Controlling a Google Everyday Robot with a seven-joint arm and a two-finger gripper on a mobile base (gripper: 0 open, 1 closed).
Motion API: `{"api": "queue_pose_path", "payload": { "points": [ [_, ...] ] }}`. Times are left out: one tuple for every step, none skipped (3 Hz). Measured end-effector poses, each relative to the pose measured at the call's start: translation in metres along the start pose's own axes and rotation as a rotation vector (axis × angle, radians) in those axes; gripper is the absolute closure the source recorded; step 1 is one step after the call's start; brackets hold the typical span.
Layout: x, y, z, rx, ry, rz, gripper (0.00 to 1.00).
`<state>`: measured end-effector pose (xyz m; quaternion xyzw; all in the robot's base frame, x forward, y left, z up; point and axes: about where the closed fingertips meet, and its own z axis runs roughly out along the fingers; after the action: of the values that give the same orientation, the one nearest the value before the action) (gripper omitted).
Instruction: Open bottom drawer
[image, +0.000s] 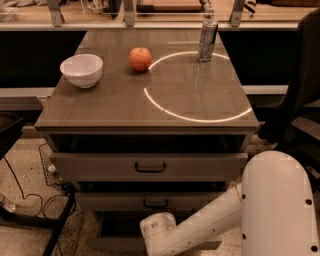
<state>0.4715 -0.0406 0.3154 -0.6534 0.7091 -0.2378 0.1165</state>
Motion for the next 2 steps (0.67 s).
{"api": "queue_pose_path", "payload": {
  "points": [
    [0.020, -0.014, 0.015, 0.028, 0.090, 0.007, 1.00],
    [0.039, -0.024, 0.029, 0.028, 0.175, 0.026, 1.00]
  ]
}}
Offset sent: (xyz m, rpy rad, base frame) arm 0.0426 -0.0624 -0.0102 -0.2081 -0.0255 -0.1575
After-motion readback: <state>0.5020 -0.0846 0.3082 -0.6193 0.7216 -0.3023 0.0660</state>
